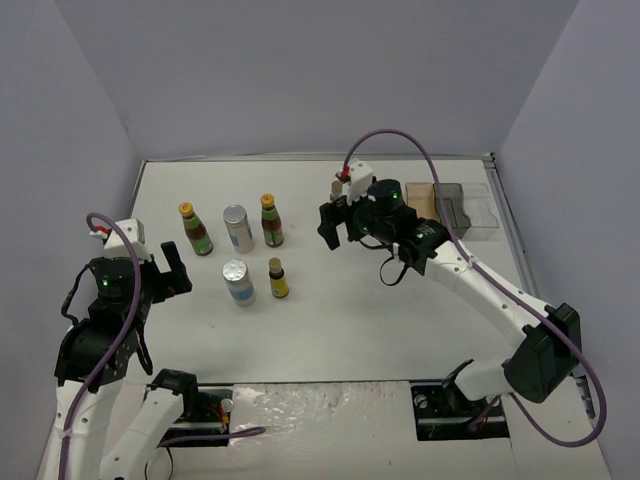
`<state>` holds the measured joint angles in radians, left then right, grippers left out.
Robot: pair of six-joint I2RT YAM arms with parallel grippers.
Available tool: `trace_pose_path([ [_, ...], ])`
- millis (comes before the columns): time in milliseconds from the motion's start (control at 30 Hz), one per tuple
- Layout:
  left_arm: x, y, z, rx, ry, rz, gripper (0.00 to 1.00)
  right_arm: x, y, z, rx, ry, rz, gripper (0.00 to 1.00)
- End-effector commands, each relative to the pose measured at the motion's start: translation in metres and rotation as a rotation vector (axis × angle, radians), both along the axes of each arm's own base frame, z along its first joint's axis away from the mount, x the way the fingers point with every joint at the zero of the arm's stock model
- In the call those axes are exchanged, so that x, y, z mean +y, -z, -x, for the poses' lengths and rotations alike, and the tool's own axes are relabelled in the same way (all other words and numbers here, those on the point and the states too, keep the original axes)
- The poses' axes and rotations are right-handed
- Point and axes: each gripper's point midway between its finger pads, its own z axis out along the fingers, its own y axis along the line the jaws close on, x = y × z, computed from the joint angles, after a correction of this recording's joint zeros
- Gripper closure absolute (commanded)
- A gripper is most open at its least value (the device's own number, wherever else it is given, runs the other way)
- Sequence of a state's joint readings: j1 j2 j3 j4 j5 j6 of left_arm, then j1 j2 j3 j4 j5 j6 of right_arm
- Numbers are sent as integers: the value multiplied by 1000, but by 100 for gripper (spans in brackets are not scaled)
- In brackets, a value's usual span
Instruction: Organize the condiment bottles
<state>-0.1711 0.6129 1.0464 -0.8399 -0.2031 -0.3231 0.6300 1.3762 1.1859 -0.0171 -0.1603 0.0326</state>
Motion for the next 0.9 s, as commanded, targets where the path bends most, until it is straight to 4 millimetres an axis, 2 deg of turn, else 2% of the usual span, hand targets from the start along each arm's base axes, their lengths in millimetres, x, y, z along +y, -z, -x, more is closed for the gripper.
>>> trace_pose_path([
  [0, -5, -12, -10, -58, -2, 40, 3, 59, -28, 23, -114, -192, -102, 2],
  [167, -8, -14, -9, -63, 6, 59, 3, 104, -14, 46, -107, -293, -120, 2],
  [367, -5, -8, -7, -27, -17, 52, 3, 142, 17, 54, -91, -327, -101, 2],
  [533, -4, -9, -7, -13, -20, 48, 3, 158, 33, 49, -97, -319, -103, 8],
  [867, -3, -15, -4, -24, -18, 41, 3, 172, 67, 37, -80, -296, -89, 22],
])
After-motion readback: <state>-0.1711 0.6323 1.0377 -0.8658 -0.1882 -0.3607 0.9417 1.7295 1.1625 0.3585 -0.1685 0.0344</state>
